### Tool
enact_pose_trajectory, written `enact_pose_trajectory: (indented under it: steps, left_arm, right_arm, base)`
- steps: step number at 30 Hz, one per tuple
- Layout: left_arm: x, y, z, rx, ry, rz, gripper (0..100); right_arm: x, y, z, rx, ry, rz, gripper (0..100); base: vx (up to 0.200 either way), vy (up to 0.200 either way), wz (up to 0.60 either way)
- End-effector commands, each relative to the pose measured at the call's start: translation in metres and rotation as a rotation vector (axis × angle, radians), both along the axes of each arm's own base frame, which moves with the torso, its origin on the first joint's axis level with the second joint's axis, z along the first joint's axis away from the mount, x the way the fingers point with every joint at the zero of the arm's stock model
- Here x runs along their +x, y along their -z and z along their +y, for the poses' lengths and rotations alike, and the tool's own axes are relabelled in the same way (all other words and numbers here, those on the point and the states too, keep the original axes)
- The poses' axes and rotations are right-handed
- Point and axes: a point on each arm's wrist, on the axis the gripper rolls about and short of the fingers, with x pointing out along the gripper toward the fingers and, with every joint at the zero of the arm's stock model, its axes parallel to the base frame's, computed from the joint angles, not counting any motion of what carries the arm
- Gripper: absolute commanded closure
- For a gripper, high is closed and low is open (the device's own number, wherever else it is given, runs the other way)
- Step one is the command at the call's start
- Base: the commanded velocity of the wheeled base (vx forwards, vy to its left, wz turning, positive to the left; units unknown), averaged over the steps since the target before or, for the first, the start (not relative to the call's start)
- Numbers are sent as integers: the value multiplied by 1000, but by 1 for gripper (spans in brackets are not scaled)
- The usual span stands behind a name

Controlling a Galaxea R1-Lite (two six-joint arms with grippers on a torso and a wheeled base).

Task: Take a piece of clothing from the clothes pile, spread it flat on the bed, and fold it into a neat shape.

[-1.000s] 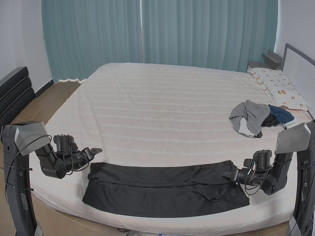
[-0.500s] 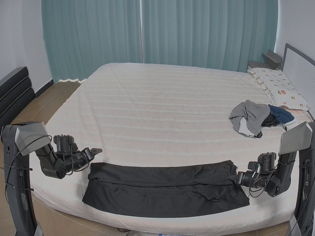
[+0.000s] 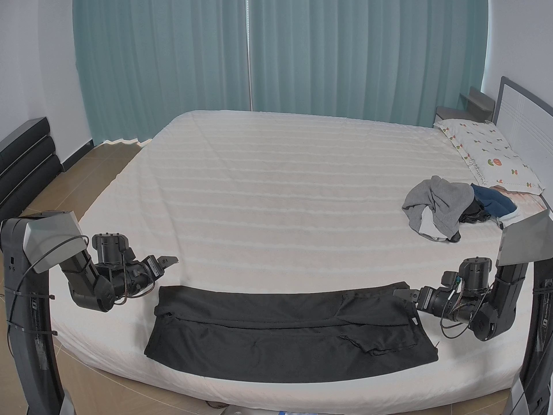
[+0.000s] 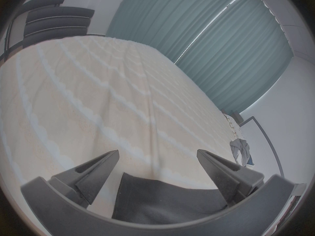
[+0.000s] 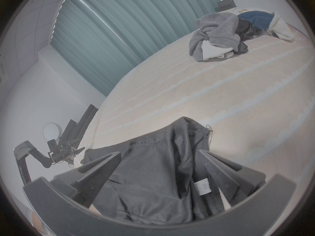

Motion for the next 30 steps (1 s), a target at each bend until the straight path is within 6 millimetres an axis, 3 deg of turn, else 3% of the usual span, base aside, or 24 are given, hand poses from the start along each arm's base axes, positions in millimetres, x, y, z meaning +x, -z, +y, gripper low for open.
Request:
enact_pose_trajectory:
  steps: [1,7,11,16,17,23,26,30]
  left_arm:
    - [-4,-35,0,7,-3,-79,0]
    - [-19,-72,-26,18,41,-139,0]
    - [-24,-80,-36,33,42,-112,0]
    - [-51,-62,-33,33,37,50,0]
    - [-65,-51,-28,27,33,112,0]
    - [-104,-20,-26,13,66,276,0]
    - [-114,-13,-26,4,83,260,0]
    - [-112,-3,-27,24,91,213,0]
  right_arm:
    - [0,-10,5,30,3,-18,0]
    - [-1,-29,7,80,37,-43,0]
    - [-1,-37,10,89,33,-59,0]
    - [-17,-37,18,95,11,-20,0]
    - [-27,-33,24,116,4,27,0]
    - [-38,-23,27,212,56,138,0]
    - [-40,-16,24,225,74,154,0]
    - [-41,-12,20,232,85,132,0]
  base:
    - [0,0,0]
    - [0,0,0]
    - [0,0,0]
    - [0,0,0]
    - [0,0,0]
    - [0,0,0]
    - [0,0,0]
    - [0,0,0]
